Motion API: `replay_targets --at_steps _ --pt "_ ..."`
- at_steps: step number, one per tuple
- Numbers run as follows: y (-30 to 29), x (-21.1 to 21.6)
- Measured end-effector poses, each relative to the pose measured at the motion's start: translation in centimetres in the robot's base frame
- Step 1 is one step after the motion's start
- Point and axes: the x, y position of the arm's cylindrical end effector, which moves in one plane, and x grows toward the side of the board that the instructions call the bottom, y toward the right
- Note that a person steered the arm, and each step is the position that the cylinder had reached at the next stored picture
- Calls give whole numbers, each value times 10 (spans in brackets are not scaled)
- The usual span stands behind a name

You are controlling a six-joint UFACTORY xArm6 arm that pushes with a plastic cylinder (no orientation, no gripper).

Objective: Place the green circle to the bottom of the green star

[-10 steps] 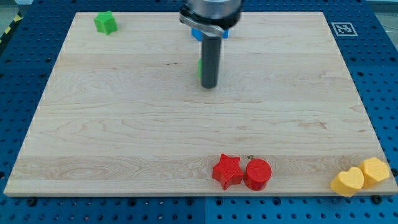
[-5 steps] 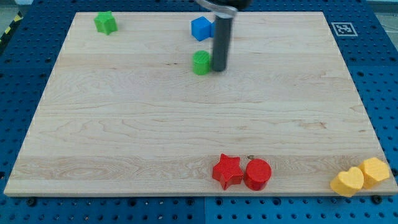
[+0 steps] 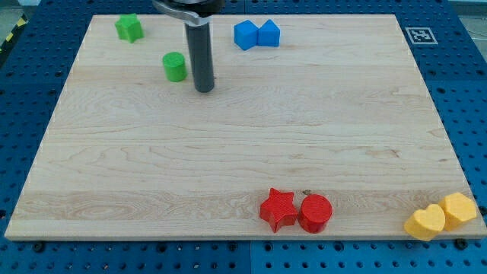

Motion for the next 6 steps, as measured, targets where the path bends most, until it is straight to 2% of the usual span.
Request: replay_targets --at_steps 2,3,4,5,6 --pt "-86 -48" --pt "-64 -32" --pt "-14 -15" --pt "15 -21" --pt "13 -55"
